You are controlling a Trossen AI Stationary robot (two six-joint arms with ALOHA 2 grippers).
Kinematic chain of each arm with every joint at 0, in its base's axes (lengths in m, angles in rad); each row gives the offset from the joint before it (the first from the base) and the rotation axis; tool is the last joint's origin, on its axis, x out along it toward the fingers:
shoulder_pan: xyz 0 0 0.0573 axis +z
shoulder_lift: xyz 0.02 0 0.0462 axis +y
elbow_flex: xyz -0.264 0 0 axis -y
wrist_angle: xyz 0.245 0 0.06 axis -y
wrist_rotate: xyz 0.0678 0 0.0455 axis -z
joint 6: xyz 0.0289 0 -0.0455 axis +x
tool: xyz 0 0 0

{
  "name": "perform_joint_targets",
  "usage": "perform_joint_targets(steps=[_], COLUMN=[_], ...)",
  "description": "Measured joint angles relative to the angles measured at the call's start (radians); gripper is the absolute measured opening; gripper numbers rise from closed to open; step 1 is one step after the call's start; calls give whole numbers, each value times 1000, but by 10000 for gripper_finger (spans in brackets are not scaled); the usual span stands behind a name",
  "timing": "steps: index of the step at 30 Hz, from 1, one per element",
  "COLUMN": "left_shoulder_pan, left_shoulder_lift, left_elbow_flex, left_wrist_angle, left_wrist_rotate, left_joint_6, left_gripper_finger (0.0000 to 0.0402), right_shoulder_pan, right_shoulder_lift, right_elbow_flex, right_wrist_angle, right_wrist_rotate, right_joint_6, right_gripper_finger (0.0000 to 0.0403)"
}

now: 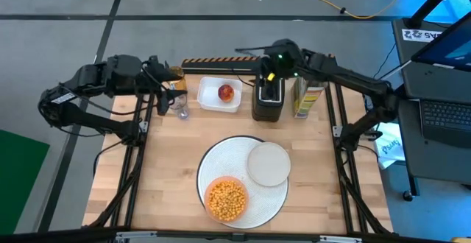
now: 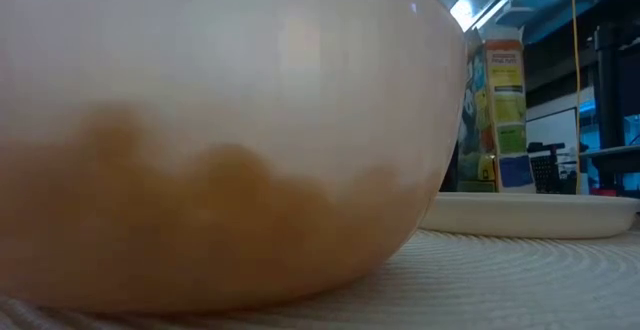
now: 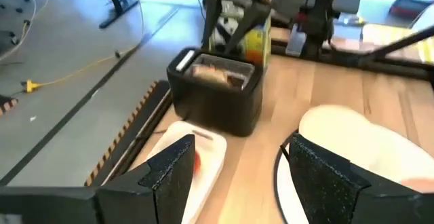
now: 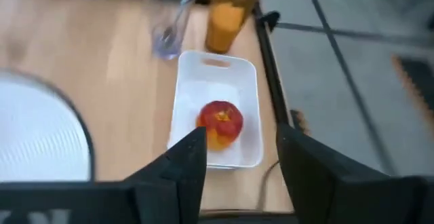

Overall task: Arrange a breakfast setting
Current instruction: Remove the toasted bread from the black toaster

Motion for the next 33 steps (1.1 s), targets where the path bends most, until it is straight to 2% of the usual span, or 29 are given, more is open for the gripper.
perform_joint_targets(steps=[2, 7, 10, 13, 22, 29, 33], left_shoulder_pan=[0, 0, 0, 0, 0, 0, 0], left_shoulder_lift=[0, 3, 3, 3, 3, 3, 3], left_elbow_flex=[0, 0, 0, 0, 0, 0, 0], left_wrist_angle=[-4, -3, -3, -3, -3, -3, -3], left_wrist_rotate=[-1, -1, 0, 0, 3, 3, 3], left_joint_6=[0, 0, 0, 0, 0, 0, 0], left_gripper_finger=[222, 223, 226, 227, 227, 228, 228], right_shoulder_pan=[2, 13, 14, 15, -7, -14, -14], right_shoulder_lift=[28, 66, 73, 89, 184, 236, 252], right_elbow_flex=[73, 194, 208, 209, 208, 207, 207], right_wrist_angle=[-96, -236, -241, -264, -485, -492, -498], right_wrist_rotate=[26, 109, 195, 221, 257, 283, 364], right_joint_6=[-167, -762, -972, -1072, -1302, -1353, -1409], right_gripper_finger=[167, 156, 149, 144, 138, 138, 138])
